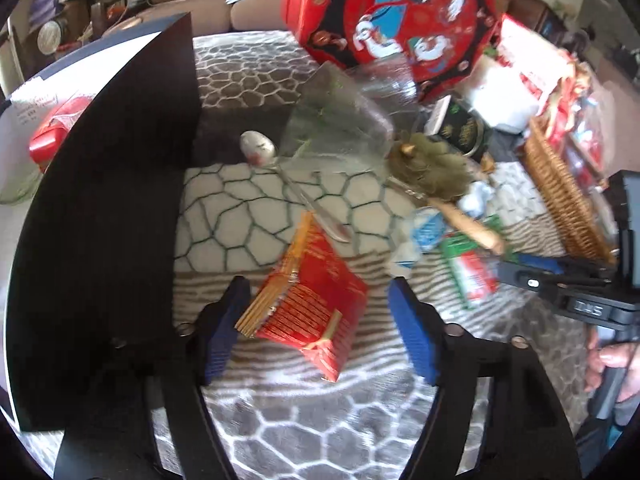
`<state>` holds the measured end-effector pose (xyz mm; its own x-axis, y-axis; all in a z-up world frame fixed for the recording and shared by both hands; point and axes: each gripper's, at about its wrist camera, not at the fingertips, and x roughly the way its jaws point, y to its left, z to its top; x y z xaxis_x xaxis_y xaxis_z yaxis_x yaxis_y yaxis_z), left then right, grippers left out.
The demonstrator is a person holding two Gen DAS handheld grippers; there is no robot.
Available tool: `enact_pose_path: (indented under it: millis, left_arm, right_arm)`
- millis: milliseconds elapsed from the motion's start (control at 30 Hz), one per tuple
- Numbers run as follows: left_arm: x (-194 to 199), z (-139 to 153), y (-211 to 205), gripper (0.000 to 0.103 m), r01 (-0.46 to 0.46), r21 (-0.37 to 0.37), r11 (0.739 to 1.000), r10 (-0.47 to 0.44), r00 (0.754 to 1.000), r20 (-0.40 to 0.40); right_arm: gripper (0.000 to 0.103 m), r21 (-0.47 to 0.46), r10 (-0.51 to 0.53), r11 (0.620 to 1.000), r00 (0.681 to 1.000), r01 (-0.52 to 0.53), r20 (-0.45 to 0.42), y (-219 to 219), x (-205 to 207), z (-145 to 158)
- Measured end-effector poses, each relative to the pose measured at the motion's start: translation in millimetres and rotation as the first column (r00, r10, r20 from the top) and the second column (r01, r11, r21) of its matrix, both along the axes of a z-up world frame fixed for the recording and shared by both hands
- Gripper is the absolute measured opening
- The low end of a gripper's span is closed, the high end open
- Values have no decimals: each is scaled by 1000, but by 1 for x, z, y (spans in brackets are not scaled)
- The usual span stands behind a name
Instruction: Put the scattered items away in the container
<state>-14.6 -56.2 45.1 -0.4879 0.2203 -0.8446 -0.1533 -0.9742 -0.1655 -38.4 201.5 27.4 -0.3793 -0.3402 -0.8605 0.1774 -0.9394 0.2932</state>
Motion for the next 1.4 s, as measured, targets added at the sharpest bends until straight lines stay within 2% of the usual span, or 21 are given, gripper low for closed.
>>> enact_pose_path:
  millis: [33, 133, 233, 300, 400, 467, 600, 633, 667, 733, 800, 900, 933, 1000, 1033, 1067, 1100, 1200, 1267, 1333, 1400]
  left_arm:
    - [3, 5, 2, 78, -2, 14, 1000, 2, 1000, -18]
    - [4, 20, 12, 83, 16, 101, 995, -10, 999, -53]
    - [-9, 30, 28, 85, 68, 191, 979, -65, 998, -23]
    - [-16, 28, 43, 85, 114, 216, 970, -120, 993, 12]
    - [-6, 22, 61, 85, 219, 229, 948, -224, 975, -5]
    - [11, 12, 65, 85, 265, 245, 932, -271, 963, -12]
    - [42, -11, 65, 88, 258, 271, 927, -265, 964, -11]
    - [48, -12, 68, 88, 250, 233, 940, -249, 968, -34]
    - [54, -8, 73, 88, 241, 155, 958, -231, 969, -82]
    - [62, -1, 86, 89, 249, 12, 969, -243, 955, -170]
    - [65, 2, 97, 91, 265, -82, 961, -277, 935, -219]
    - [65, -1, 119, 91, 272, -259, 927, -343, 893, -292]
    - [64, -2, 122, 90, 278, -287, 917, -363, 879, -310]
    - [63, -6, 131, 59, 321, -299, 899, -413, 849, -331]
    - [60, -9, 133, 31, 337, -291, 895, -422, 852, -311]
    - [56, -14, 134, 22, 348, -277, 896, -421, 863, -278]
    - [51, -19, 134, 19, 359, -245, 901, -416, 874, -251]
    - [49, -21, 132, 15, 356, -202, 912, -400, 881, -252]
    - [46, -18, 124, 13, 347, -115, 931, -365, 900, -239]
    - [43, -10, 111, 11, 322, -32, 946, -321, 921, -222]
    - [42, -2, 99, 11, 304, 14, 953, -294, 930, -219]
  right_arm:
    - [7, -33, -7, 999, 1000, 7, 2, 3, 1, 0]
    - [4, -105, -17, 994, 1000, 18, 11, 11, 2, 0]
    - [3, -178, -4, 984, 1000, 8, 25, 15, 6, 2]
    - [3, -285, 6, 959, 999, 6, 42, 20, 10, 6]
    - [3, -343, 6, 939, 1000, 4, 29, 28, 13, 13]
    - [3, -393, -4, 919, 999, 24, 50, 36, 12, 11]
    - [3, -512, -25, 854, 990, 93, 138, 46, 10, -1]
    - [3, -535, -20, 839, 989, 98, 150, 46, 10, -2]
    - [3, -558, -14, 824, 987, 101, 158, 46, 11, -2]
    - [3, -582, -2, 808, 986, 98, 164, 45, 14, 1]
    - [3, -611, 15, 787, 987, 87, 159, 42, 18, 5]
    - [3, -622, 37, 780, 988, 64, 149, 35, 22, 10]
    - [3, -621, 40, 781, 988, 63, 150, 34, 22, 10]
    - [3, -617, 40, 785, 987, 63, 153, 32, 22, 10]
    - [4, -609, 36, 791, 988, 63, 150, 33, 22, 10]
    - [4, -605, 31, 794, 989, 65, 147, 34, 23, 10]
    - [4, -604, 27, 794, 989, 68, 147, 35, 23, 10]
    - [7, -590, 19, 803, 987, 79, 158, 38, 22, 7]
    - [8, -564, -10, 821, 989, 92, 147, 44, 22, 9]
    - [30, -537, -56, 836, 991, 111, 118, 53, 21, 15]
    - [36, -493, -120, 857, 989, 149, 91, 64, 19, 21]
